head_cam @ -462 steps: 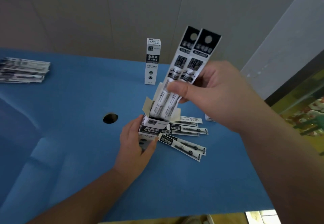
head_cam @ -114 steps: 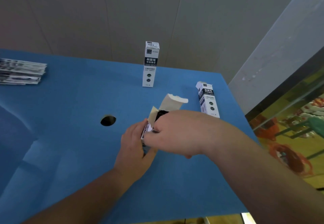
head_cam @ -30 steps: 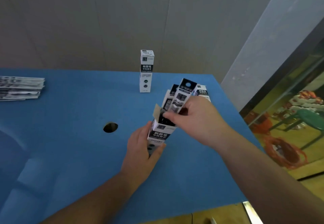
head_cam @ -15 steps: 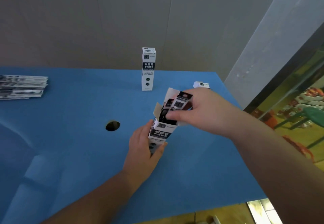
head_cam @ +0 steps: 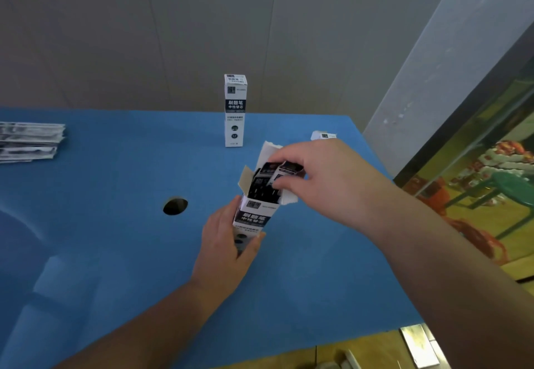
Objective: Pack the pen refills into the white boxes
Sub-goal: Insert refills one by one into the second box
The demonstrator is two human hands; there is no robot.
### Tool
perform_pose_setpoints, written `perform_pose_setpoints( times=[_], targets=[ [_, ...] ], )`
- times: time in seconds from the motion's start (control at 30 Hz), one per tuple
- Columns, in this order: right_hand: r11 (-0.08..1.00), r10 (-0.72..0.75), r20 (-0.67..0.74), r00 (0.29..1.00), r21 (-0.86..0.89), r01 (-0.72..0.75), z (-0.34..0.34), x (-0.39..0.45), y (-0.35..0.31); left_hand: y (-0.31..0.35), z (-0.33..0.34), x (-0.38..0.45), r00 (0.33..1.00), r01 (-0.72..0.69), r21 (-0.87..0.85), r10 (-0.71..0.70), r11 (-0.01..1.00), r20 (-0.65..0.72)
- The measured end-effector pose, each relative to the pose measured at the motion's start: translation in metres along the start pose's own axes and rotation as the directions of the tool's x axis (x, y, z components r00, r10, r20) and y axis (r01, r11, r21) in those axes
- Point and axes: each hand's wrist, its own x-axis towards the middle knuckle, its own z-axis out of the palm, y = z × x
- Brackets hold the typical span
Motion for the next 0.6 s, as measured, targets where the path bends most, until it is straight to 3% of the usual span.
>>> perform_pose_setpoints(
  times=[0.4, 0.6],
  targets=[
    [0.963, 0.039, 0.077, 0.996, -0.268, -0.017, 0.010, 0.005, -0.004, 0.007, 0.001, -0.003, 0.996, -0.075, 0.091, 0.080, 0.993, -0.049],
    [0.942, 0.064, 0.230, 0.971, -0.336, 0.017, 0.011, 0.007, -0.012, 0.004, 0.004, -0.005, 0.977, -0.176, 0.212, 0.196, 0.961, -0.080]
  ],
)
